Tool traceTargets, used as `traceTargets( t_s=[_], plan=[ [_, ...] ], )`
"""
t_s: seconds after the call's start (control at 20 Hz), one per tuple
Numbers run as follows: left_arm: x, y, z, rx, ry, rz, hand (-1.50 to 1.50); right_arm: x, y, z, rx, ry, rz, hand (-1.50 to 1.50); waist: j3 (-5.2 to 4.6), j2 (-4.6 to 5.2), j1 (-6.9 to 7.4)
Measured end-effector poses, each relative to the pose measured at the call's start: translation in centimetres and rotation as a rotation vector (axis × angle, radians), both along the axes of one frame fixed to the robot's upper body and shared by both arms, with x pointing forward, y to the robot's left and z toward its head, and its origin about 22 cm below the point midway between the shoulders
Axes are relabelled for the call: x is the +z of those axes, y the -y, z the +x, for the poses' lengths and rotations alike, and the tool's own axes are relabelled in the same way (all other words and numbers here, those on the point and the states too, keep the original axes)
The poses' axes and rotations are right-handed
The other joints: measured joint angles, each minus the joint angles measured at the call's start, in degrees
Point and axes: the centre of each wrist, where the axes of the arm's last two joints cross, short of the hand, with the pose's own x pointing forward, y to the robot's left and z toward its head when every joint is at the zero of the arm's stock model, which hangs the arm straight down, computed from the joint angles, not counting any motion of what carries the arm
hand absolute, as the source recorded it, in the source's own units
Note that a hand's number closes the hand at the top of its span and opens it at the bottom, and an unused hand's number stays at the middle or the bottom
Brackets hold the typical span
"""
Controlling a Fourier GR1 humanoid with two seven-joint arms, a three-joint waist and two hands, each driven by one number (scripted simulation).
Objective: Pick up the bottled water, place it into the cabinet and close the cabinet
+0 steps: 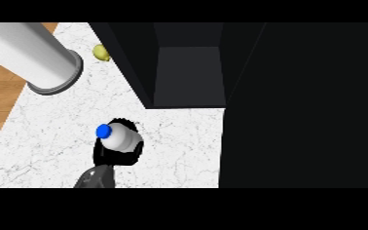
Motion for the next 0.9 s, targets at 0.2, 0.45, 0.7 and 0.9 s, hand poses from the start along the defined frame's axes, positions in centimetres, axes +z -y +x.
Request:
traceTargets(
  t_s=[0.2,0.45,0.7,0.9],
  plan=[
    [2.0,2.2,1.9,-0.04,0.012,-0.021,1.5,0.0,-0.1,0.2,0.001,-0.001,0.003,-1.5,-0.07,-0.05,0.21],
    [5.4,5.4,4.0,-0.07,0.032,-0.007,1.5,0.1,-0.2,0.3,-0.008,0.001,0.011,-1.5,-0.11,-0.06,0.22],
    [9.1,8.4,5.9,-0.072,0.077,0.091,1.5,0.1,-0.1,0.3,-0.008,0.007,0.007,-1.5,-0.12,0.01,0.14],
    [11.9,11.1,7.3,-0.064,0.087,0.132,1.5,0.2,0.2,0.5,-0.019,0.015,-0.007,-1.5,-0.14,0.17,-0.26]
  ],
)
